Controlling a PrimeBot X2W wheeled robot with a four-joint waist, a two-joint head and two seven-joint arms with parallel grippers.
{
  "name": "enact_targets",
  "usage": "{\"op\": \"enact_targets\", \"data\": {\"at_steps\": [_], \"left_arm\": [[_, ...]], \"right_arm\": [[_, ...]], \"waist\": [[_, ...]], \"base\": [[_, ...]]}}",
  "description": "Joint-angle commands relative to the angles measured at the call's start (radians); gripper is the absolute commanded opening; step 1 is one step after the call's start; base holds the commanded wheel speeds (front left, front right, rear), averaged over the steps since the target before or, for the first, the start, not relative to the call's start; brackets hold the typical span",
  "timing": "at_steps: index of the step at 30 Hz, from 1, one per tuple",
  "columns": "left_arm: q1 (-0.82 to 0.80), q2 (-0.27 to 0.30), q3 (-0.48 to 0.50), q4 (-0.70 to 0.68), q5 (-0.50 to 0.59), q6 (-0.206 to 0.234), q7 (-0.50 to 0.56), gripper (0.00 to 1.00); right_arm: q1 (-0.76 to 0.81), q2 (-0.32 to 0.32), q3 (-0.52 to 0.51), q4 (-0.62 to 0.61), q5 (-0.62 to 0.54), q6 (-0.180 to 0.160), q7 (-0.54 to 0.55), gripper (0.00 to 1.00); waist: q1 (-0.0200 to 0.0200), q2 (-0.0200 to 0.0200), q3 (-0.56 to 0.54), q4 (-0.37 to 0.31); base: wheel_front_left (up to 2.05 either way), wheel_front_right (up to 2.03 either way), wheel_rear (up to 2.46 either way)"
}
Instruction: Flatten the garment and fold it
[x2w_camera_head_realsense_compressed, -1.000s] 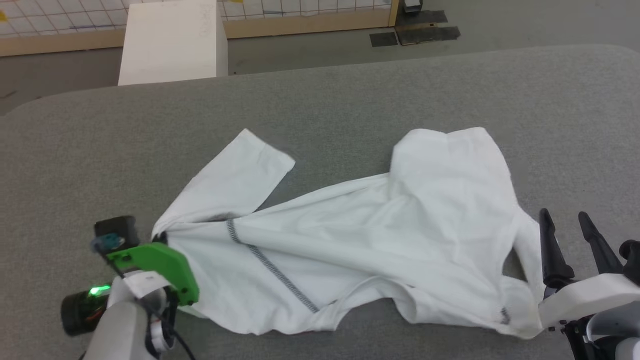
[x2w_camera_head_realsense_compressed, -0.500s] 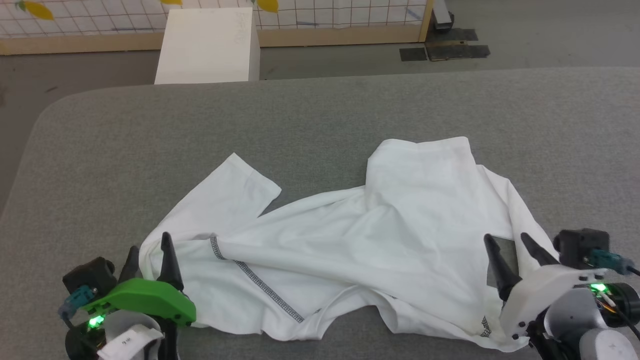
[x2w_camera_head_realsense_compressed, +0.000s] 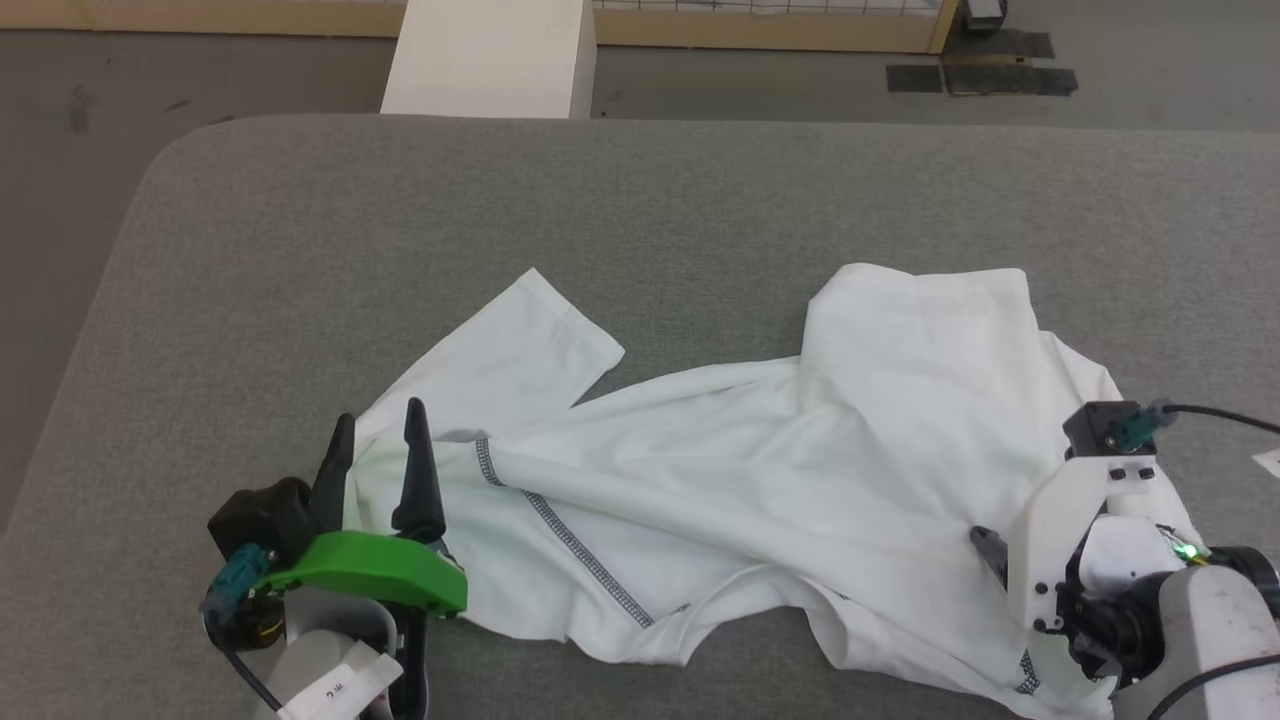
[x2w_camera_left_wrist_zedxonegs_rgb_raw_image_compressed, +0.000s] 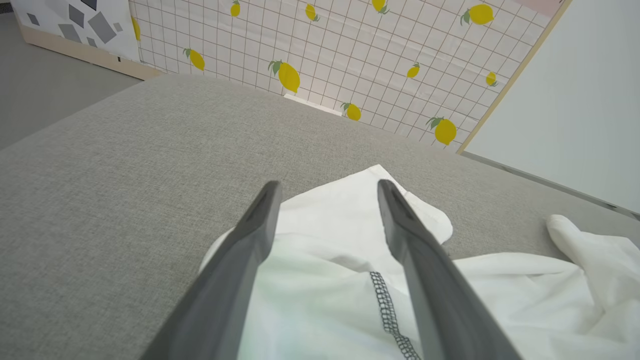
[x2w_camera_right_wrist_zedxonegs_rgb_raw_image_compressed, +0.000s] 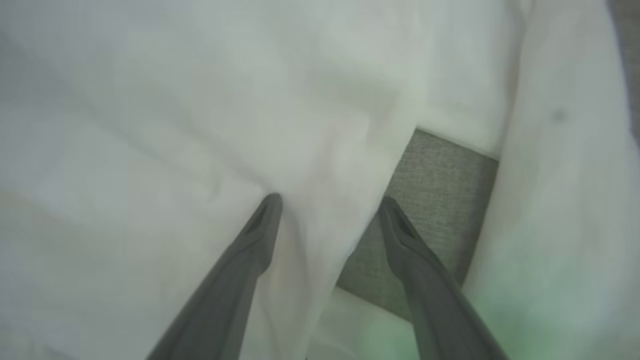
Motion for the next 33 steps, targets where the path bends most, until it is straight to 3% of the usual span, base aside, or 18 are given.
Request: {"op": "enact_targets", "data": {"at_steps": [1,2,3,4,12,21,27,28,29,33], "left_arm": [[-0.013,-0.005,-0.007,0.003,0.010,-0.005,-0.007,1.00],[-0.014,-0.007,-0.009,0.002,0.010,-0.003,-0.008,1.00],[-0.015,-0.008,-0.012,0.000,0.010,-0.001,-0.008,1.00],[-0.017,-0.010,-0.011,-0.006,0.010,0.001,-0.008,1.00],[-0.044,-0.014,-0.002,-0.023,0.017,-0.005,-0.009,1.00],[-0.099,-0.016,-0.056,-0.038,-0.012,0.002,-0.009,1.00],[-0.121,-0.016,-0.086,-0.044,-0.027,0.017,-0.009,1.00],[-0.123,-0.016,-0.087,-0.045,-0.029,0.018,-0.009,1.00],[-0.124,-0.016,-0.086,-0.044,-0.029,0.018,-0.009,1.00],[-0.115,-0.016,-0.077,-0.045,-0.026,0.022,-0.009,1.00]], "right_arm": [[-0.016,0.003,0.005,0.024,0.022,-0.001,0.037,0.85],[-0.023,0.003,0.009,0.028,0.031,-0.001,0.050,0.44],[-0.034,0.003,0.019,0.025,0.033,-0.001,0.055,0.11],[-0.049,0.003,0.028,0.017,0.024,-0.001,0.049,0.00],[-0.279,-0.074,0.065,-0.005,-0.073,-0.001,-0.159,0.00],[-0.616,-0.183,0.130,0.213,-0.142,-0.001,-0.396,0.00],[-0.725,-0.192,0.153,0.389,-0.143,-0.001,-0.423,0.00],[-0.732,-0.188,0.152,0.413,-0.137,-0.001,-0.426,0.58],[-0.734,-0.185,0.151,0.425,-0.133,-0.001,-0.428,1.00],[-0.719,-0.180,0.151,0.459,-0.104,-0.001,-0.473,1.00]], "waist": [[0.0000,0.0000,0.027,0.028],[0.0000,0.0000,0.030,0.032],[0.0000,0.0000,0.035,0.036],[0.0000,0.0000,0.041,0.039],[0.0000,0.0000,0.088,0.050],[0.0000,0.0000,0.160,0.100],[0.0000,0.0000,0.193,0.128],[0.0000,0.0000,0.195,0.130],[0.0000,0.0000,0.195,0.130],[0.0000,0.0000,0.182,0.119]], "base": [[0.00,0.00,0.00],[0.00,0.00,0.00],[0.00,0.00,0.00],[0.00,0.00,0.00],[0.00,0.00,0.00],[0.00,0.00,0.00],[0.00,0.00,0.00],[0.00,0.00,0.00],[0.00,0.00,0.00],[0.00,0.00,0.00]]}}
